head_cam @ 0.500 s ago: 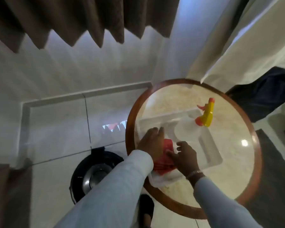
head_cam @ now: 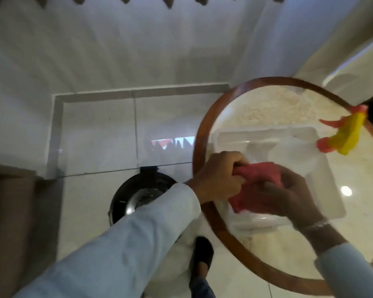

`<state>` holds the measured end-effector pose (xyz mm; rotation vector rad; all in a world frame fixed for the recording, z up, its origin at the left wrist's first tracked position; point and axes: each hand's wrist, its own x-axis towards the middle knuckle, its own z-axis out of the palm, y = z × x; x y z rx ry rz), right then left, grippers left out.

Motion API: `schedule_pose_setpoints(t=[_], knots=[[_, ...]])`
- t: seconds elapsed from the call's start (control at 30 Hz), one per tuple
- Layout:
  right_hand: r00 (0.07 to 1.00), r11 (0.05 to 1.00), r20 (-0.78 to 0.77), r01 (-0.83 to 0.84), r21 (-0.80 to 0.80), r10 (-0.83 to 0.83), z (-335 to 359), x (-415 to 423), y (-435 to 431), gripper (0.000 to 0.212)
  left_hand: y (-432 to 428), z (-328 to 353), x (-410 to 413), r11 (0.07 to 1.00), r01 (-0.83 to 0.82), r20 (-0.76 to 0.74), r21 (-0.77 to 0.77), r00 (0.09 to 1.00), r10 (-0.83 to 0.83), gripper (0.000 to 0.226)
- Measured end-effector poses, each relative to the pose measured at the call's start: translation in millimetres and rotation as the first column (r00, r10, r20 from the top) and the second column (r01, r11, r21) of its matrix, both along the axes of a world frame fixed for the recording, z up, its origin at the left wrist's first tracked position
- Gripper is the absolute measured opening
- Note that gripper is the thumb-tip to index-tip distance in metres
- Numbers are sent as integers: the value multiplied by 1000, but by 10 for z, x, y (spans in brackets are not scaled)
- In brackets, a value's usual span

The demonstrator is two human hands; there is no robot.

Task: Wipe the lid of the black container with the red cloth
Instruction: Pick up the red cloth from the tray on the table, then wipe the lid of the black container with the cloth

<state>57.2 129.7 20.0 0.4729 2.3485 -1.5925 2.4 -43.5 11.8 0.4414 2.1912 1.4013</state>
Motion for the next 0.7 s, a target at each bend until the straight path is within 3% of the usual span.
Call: schedule_pose_setpoints(t=[0.07,0.17,0.27,0.37,0.43,0.53,0.6,0.7], knots=[[997,989,-23,-78,-124,76,179,-24,-252,35,-303,65,119,981,-138,36,137,990,134,24],[991,971,-32,-133,-200,129,110,13,-813,38,-817,-71,286,912,-359,60,197,933,354,26],[993,959,-31,-122,-257,118,-256,135,-1445,32,-1489,-476,473,852,-507,29,129,861,507,39],[975,974,-73,-215,-71,210,-755,81,-2009,23,-2277,-1156,779,775,-624,-71,-97,781,620,70],[952,956,-107,-275,104,286,-1159,-6,-2367,21,-2737,-1687,1080,804,-514,18,-299,839,543,105],[862,856,-195,-386,345,467,-1681,-118,-2802,27,-3073,-2334,1402,873,-204,65,-444,964,258,139],[733,716,-193,-510,477,652,-2051,-116,-3025,27,-3148,-2634,1471,858,-119,24,-500,988,151,147],[511,416,-28,-665,620,859,-2510,28,-3195,43,-3164,-2917,1450,843,-109,-45,-527,994,100,149]])
